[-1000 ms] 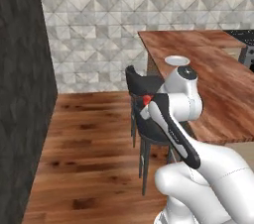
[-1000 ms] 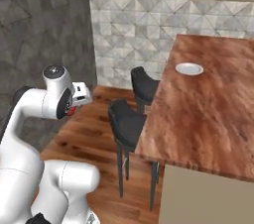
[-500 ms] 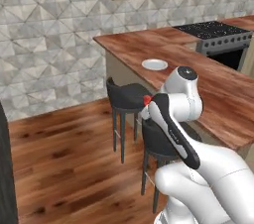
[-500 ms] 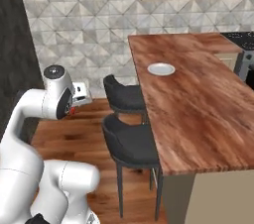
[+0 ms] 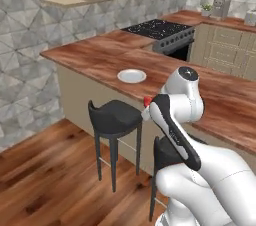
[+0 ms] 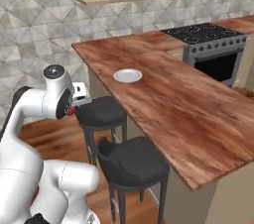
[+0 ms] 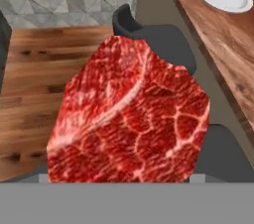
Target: Take the steak from the fridge and place it on the digital scale on the counter by the fridge. Wait a few seconds for a reading, then move it to the plate on the dining counter.
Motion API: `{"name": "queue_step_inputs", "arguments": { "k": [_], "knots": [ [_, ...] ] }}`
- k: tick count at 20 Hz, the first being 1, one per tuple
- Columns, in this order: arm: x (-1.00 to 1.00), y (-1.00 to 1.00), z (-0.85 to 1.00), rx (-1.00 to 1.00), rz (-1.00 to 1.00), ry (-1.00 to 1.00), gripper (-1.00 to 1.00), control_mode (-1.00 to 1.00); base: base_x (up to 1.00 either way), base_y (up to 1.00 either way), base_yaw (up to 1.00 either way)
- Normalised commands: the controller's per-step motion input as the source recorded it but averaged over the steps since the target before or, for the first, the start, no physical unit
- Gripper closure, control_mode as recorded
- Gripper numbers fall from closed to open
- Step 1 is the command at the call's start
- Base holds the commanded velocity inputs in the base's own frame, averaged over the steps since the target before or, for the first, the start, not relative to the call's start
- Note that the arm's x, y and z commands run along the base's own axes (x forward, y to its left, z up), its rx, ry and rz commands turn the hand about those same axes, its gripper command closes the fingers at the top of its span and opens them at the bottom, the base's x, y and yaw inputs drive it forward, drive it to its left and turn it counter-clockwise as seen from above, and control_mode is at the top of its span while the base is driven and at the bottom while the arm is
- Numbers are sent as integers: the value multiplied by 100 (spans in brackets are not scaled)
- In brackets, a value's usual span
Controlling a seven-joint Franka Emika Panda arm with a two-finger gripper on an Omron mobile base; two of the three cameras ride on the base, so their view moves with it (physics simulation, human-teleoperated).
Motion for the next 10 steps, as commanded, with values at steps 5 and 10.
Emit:
{"name": "queue_step_inputs", "arguments": {
  "k": [5, 10],
  "knots": [
    [0, 0, 0, 0, 0, 0, 100, 100, 43, 84, -63],
    [0, 0, 0, 0, 0, 0, 100, 100, 27, 90, -60]
  ]
}}
